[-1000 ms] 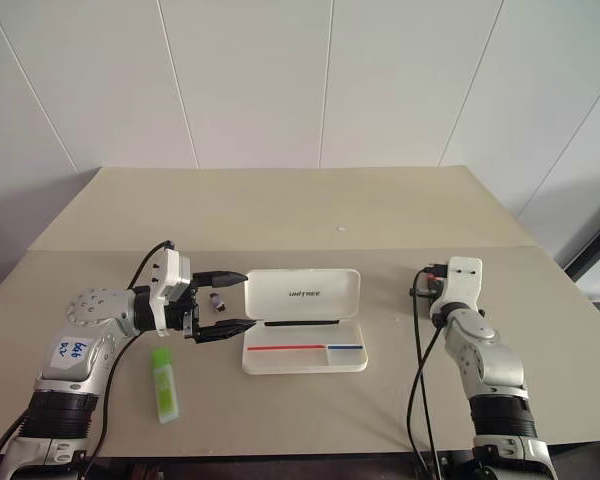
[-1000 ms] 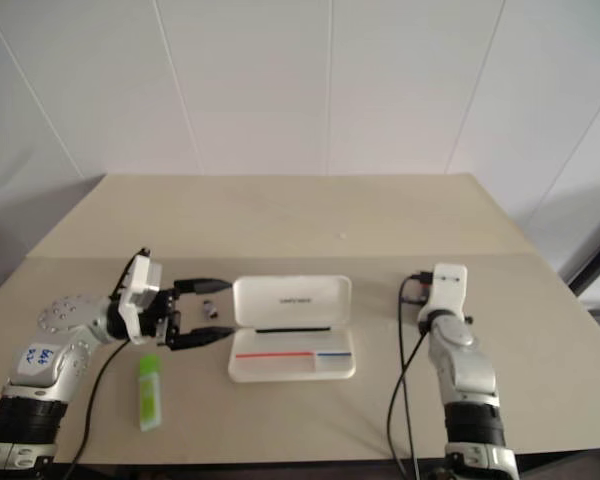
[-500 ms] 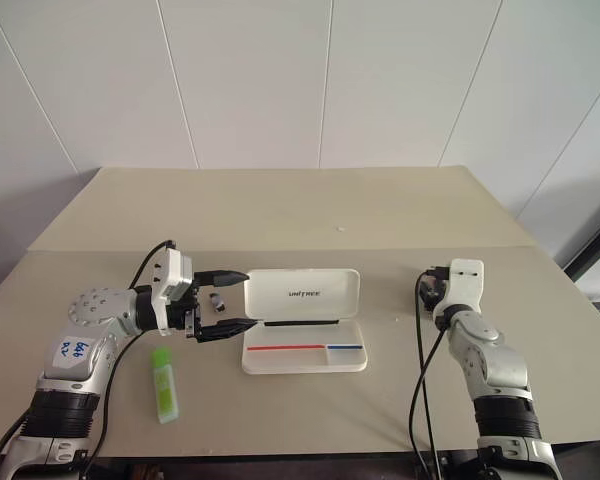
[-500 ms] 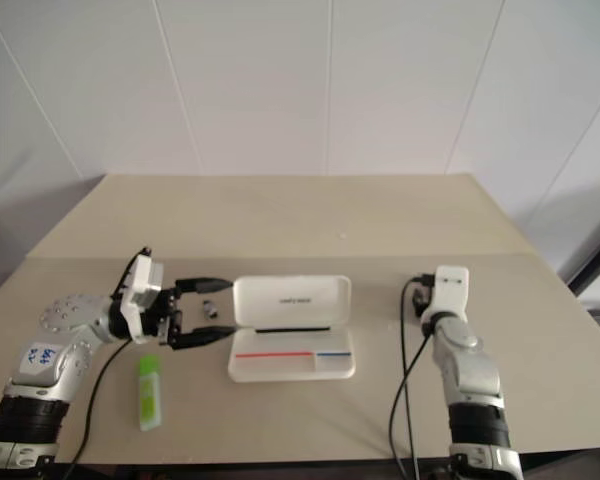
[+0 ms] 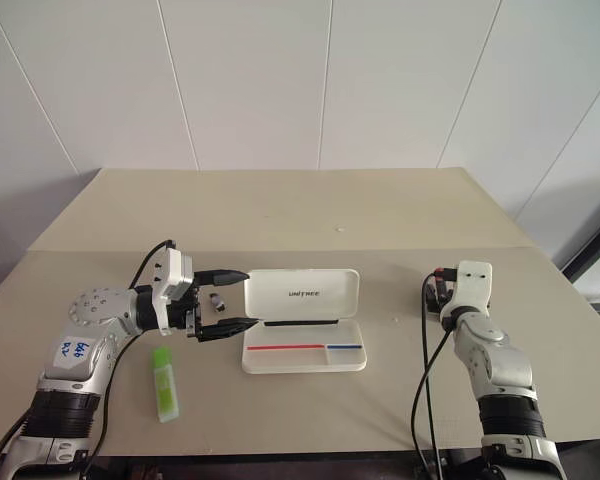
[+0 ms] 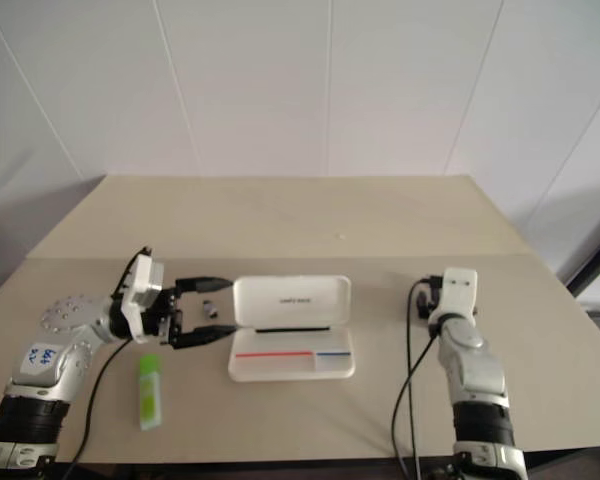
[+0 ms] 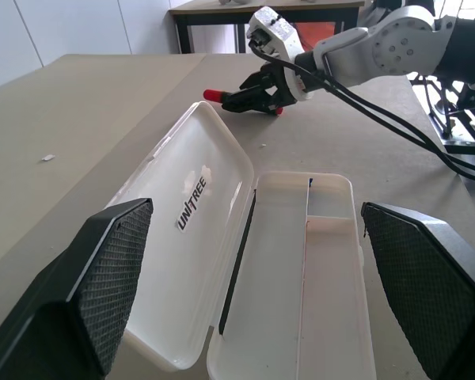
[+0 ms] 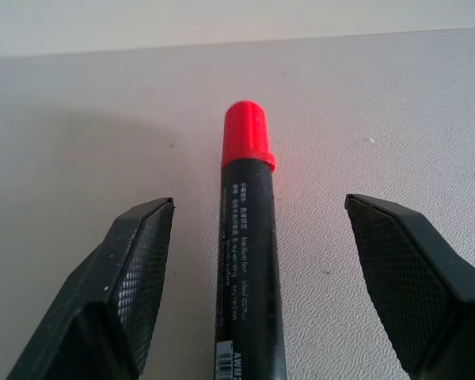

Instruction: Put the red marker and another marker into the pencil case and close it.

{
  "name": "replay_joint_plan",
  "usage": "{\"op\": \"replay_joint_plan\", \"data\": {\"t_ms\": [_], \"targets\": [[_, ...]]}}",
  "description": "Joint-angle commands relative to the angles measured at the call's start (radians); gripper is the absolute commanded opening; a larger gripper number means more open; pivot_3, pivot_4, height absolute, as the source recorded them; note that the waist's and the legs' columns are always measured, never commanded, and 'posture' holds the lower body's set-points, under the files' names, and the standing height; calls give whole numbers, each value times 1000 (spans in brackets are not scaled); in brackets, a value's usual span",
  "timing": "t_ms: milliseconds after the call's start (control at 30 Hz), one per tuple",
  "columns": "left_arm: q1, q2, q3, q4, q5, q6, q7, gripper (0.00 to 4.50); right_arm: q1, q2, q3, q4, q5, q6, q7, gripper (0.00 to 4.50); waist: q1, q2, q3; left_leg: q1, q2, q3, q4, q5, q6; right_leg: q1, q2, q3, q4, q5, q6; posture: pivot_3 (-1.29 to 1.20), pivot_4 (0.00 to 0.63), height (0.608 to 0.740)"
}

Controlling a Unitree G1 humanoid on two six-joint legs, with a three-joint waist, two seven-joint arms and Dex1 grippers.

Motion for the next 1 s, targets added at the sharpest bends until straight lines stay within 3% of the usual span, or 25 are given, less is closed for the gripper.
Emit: {"op": "replay_joint_plan", "data": {"t_ms": [33, 567, 667, 900, 1000], "targets": [[-19, 2, 7, -21, 0, -19, 5, 4500, -12, -15, -1, 26, -12, 64, -11, 4430, 0, -1, 0, 0, 0, 0, 0, 0, 0, 0, 0, 0, 0, 0, 0, 0, 150, 740], [-36, -3, -2, -3, 8, -33, 6, 4500, -246, -114, 43, 112, -15, 341, 47, 4430, 1, 2, 1, -2, 0, 0, -7, 0, 0, -5, 0, 0, -2, -1, -1, 0, 150, 740], [-40, -5, -2, 1, 10, -36, 5, 4500, -263, -122, 40, 134, -17, 348, 45, 3817, 1, 2, 1, -2, 0, 0, -8, 0, 0, -5, 0, 0, -4, -1, -1, 0, 150, 740], [-44, -9, -4, 5, 12, -45, 5, 4500, -272, -129, 50, 134, -19, 373, 55, 1402, 1, 2, 1, -2, 0, 0, -9, 0, 0, -5, 0, 0, -4, -1, -1, 0, 150, 740], [-46, -12, -6, 7, 14, -48, 4, 4500, -272, -131, 51, 130, -18, 374, 59, 1367, 2, 2, 1, -2, 0, 0, -9, 0, 0, -4, 0, 0, -4, -1, -1, 0, 150, 740]]}}
